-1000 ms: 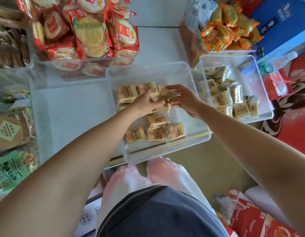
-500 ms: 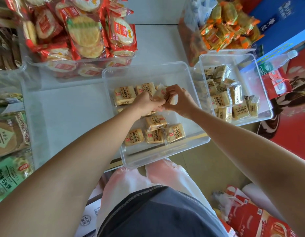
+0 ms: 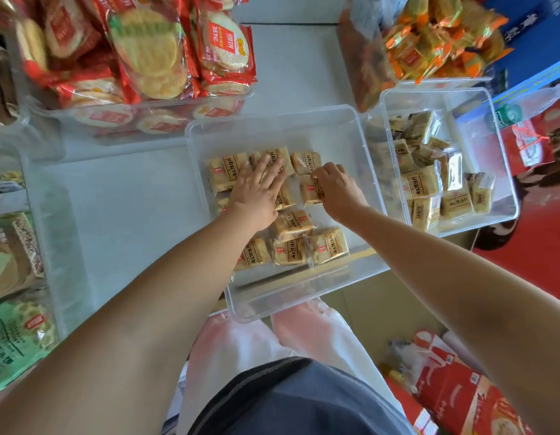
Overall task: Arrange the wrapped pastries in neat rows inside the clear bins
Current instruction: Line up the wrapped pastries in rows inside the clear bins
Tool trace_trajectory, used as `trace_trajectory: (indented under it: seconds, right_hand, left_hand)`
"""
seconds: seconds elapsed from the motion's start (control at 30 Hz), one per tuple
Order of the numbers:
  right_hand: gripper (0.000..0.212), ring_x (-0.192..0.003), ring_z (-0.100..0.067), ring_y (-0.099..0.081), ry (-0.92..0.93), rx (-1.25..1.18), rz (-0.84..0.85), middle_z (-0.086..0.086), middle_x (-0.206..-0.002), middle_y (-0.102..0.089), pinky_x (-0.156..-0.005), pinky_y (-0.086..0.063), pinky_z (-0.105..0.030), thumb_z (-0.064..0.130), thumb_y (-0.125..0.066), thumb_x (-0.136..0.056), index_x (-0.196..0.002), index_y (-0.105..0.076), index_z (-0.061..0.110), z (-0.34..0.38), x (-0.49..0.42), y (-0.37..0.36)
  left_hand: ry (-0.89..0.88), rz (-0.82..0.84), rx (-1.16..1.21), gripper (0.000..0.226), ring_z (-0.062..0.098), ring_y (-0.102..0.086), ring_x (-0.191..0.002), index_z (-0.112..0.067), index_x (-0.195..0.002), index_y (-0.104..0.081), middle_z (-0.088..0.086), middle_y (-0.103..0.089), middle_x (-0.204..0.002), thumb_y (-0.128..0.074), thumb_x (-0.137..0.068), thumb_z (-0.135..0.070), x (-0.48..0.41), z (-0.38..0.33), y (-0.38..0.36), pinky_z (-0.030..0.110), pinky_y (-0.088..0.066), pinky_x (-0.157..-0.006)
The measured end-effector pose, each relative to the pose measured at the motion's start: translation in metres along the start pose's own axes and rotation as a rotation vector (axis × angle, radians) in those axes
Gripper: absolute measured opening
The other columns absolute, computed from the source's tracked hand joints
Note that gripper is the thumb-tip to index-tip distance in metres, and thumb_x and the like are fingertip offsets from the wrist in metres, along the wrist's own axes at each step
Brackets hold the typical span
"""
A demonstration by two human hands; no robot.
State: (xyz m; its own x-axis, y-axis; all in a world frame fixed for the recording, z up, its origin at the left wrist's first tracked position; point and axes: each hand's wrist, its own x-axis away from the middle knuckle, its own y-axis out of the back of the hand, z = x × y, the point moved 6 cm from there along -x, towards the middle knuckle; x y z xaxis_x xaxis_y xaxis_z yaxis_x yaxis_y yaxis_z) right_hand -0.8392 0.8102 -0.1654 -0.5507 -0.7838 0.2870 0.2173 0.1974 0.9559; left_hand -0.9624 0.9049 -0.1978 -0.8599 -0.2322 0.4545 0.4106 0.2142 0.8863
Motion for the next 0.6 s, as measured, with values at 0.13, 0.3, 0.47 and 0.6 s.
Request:
trace_trajectory:
  seconds: [0.13,0.3,0.47,0.6]
  right_hand:
    - [0.037,-0.104,-0.024,-0.045,-0.041,0.047,-0.008,-0.008,-0.113,-0.048,-0.068,-0.05,-0.034,-0.006,-0.057,-0.083,-0.116,-0.055,0.011,0.0,-0.005,-0.007]
    - [0.042,-0.096,-0.024,-0.052,-0.043,0.052,0.016,-0.01,-0.114,-0.048,-0.072,-0.05,-0.033,-0.004,-0.057,-0.084,-0.122,-0.047,0.011,0.004,-0.004,-0.015]
    - [0.026,-0.089,-0.026,-0.055,-0.058,-0.054,-0.024,-0.012,-0.106,-0.052,-0.076,-0.051,-0.037,-0.003,-0.061,-0.082,-0.105,-0.053,0.006,-0.003,-0.007,-0.021]
    - [0.013,-0.093,-0.023,-0.054,0.01,-0.136,0.008,-0.008,-0.104,-0.056,-0.082,-0.05,-0.036,0.009,-0.065,-0.083,-0.095,-0.062,0.009,-0.007,-0.011,-0.02]
  left_hand:
    - [0.011,0.024,0.004,0.081,0.03,0.033,-0.14,-0.017,-0.15,0.02,0.007,0.036,-0.153,-0.035,-0.1,-0.048,0.002,0.001,0.0,0.052,0.021,-0.109]
    - [0.038,0.056,-0.005,0.084,0.027,0.037,-0.138,-0.019,-0.149,0.024,0.004,0.04,-0.151,-0.033,-0.098,-0.054,0.004,0.001,-0.003,0.058,0.024,-0.105]
    - [0.039,0.073,0.005,0.079,0.025,0.04,-0.137,-0.023,-0.148,0.027,-0.001,0.043,-0.149,-0.029,-0.1,-0.053,0.004,0.003,-0.006,0.064,0.021,-0.105]
    - [0.029,0.054,-0.033,0.083,0.025,0.039,-0.138,-0.024,-0.147,0.027,-0.001,0.043,-0.15,-0.032,-0.098,-0.055,0.003,0.004,-0.01,0.065,0.018,-0.107]
